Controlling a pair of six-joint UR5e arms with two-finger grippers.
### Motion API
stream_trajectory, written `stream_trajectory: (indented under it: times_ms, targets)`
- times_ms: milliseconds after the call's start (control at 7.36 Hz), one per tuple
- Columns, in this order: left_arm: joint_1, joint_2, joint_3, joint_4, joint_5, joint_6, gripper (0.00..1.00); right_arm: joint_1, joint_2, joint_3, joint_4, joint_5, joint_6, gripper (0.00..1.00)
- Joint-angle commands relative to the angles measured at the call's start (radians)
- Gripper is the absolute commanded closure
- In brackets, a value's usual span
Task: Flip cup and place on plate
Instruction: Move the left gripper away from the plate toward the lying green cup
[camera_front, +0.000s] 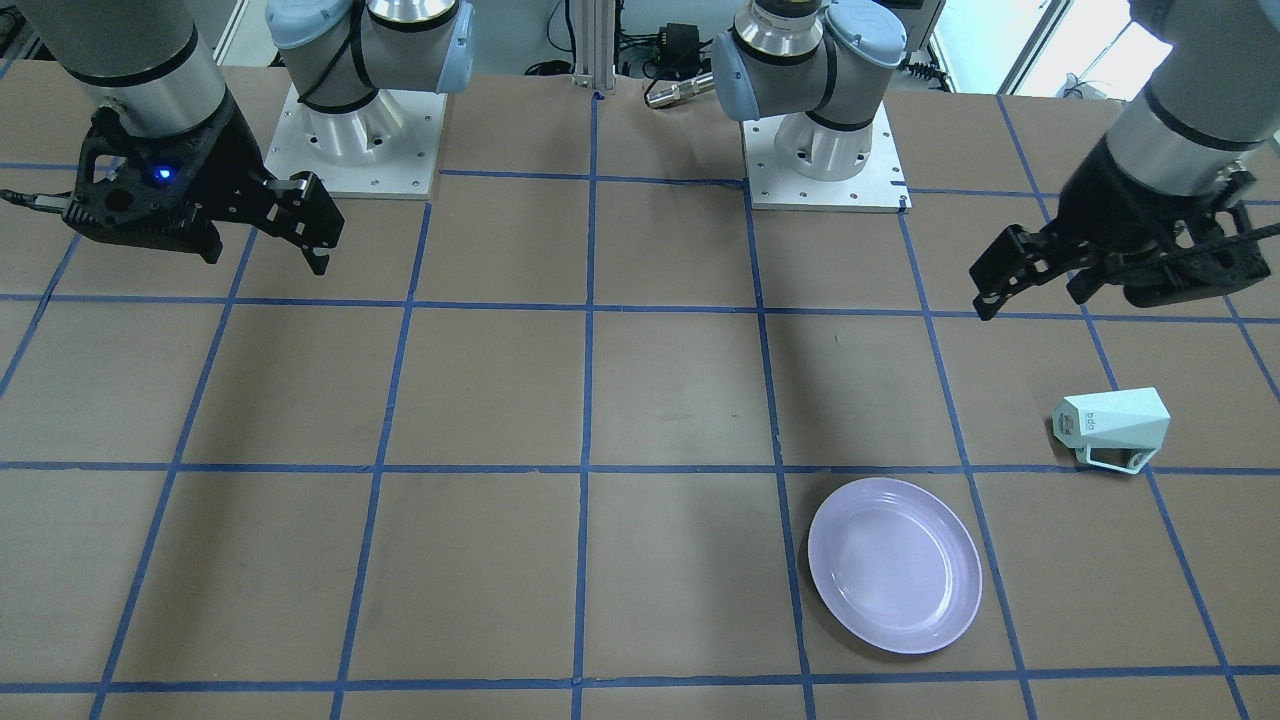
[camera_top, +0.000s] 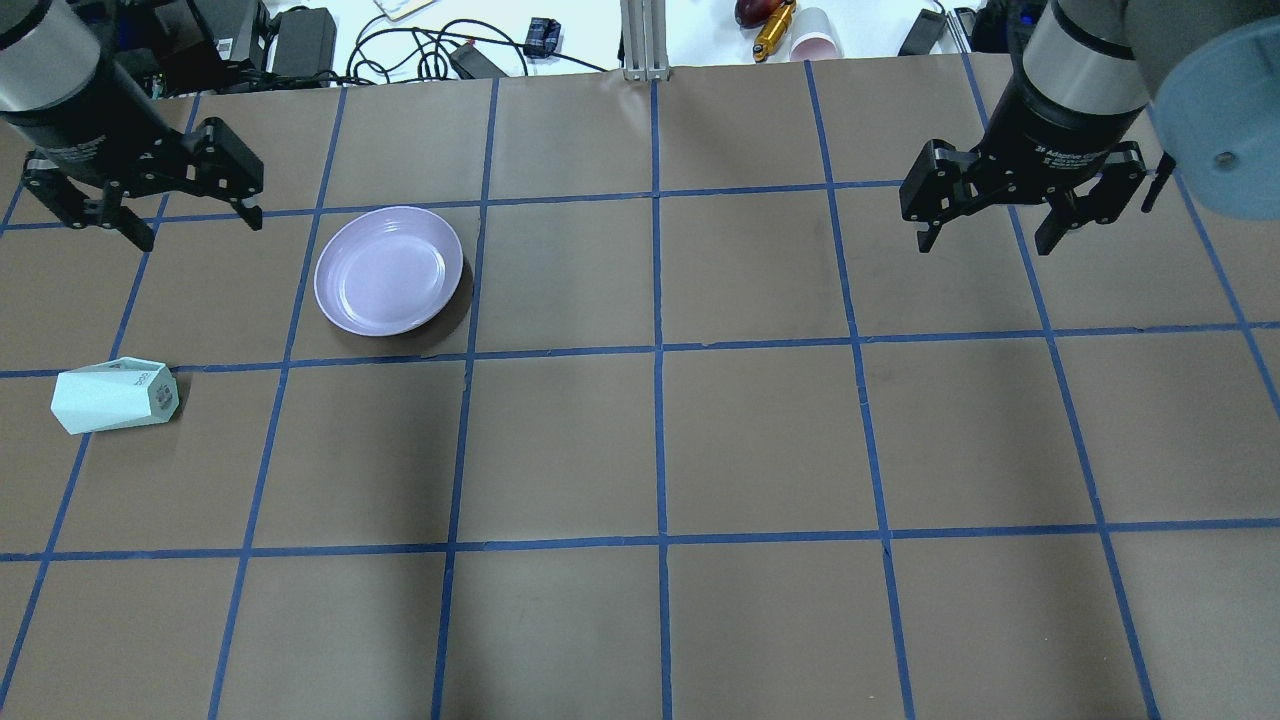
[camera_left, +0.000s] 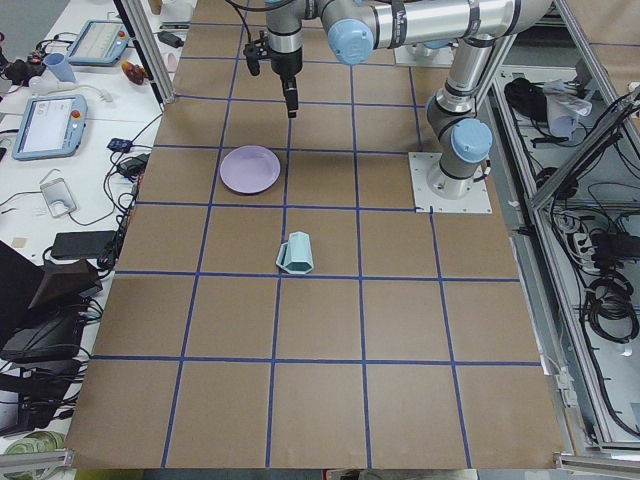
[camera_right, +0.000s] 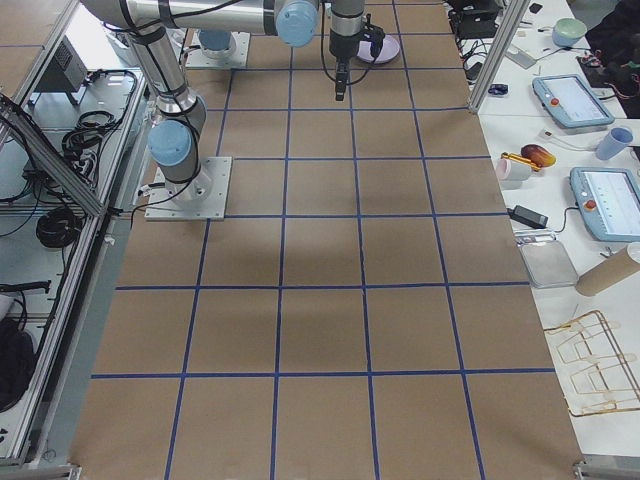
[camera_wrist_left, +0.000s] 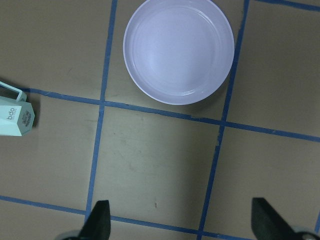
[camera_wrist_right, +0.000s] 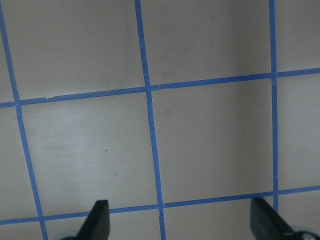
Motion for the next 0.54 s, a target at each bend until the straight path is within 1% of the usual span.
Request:
stream_trajectory:
  times_ms: [0, 272, 408]
  targets:
    - [0.16, -0.004, 0.001, -0.008, -0.006, 0.155, 0.0, 0.0, 0.0, 0.0, 0.0, 0.0, 0.0, 0.0]
    - [0.299, -0.028, -0.005, 0.007, -0.018, 0.349, 0.0, 0.0, 0.0, 0.0, 0.0, -0.002, 0.0, 0.0]
    - [0.356, -0.05, -0.01, 0.007, -0.059, 0.423, 0.0, 0.0, 0.0, 0.0, 0.0, -0.002, 0.0, 0.0]
